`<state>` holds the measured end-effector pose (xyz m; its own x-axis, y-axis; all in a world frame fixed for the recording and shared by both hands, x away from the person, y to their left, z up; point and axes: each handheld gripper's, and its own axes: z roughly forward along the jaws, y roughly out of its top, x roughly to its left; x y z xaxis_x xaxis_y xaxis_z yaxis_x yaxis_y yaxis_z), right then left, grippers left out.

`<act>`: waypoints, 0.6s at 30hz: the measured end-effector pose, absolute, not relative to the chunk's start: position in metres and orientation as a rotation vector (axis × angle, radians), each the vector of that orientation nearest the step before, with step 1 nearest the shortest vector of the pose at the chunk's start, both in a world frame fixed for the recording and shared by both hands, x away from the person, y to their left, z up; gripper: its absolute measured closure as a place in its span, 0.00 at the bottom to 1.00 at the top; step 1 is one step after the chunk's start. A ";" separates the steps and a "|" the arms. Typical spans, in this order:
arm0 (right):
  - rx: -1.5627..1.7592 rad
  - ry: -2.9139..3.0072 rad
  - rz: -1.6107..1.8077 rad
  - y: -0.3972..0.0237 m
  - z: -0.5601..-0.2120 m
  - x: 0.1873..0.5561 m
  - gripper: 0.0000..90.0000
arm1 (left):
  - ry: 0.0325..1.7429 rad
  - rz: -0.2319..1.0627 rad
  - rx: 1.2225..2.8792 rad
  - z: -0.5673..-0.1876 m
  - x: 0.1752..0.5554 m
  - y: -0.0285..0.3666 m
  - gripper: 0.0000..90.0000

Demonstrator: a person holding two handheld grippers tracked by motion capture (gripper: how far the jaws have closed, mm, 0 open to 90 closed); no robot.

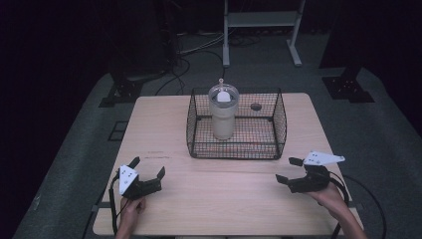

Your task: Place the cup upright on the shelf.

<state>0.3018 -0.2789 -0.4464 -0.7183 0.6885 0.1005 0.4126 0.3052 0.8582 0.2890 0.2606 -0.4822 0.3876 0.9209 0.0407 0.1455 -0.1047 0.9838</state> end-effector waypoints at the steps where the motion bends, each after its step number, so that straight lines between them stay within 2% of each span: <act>1: 1.000 2.292 1.369 -0.280 -0.448 0.301 0.15 | 0.988 0.881 1.543 -0.482 0.289 0.261 0.00; 18: 1.060 2.244 1.361 -0.293 -0.464 0.289 0.15 | 0.987 0.881 1.543 -0.482 0.289 0.260 0.00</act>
<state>0.2893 -0.2930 -0.4638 -0.6783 0.7267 0.1088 0.4325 0.2751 0.8586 0.2888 0.2603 -0.4822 0.3875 0.9210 0.0413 0.1446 -0.1050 0.9839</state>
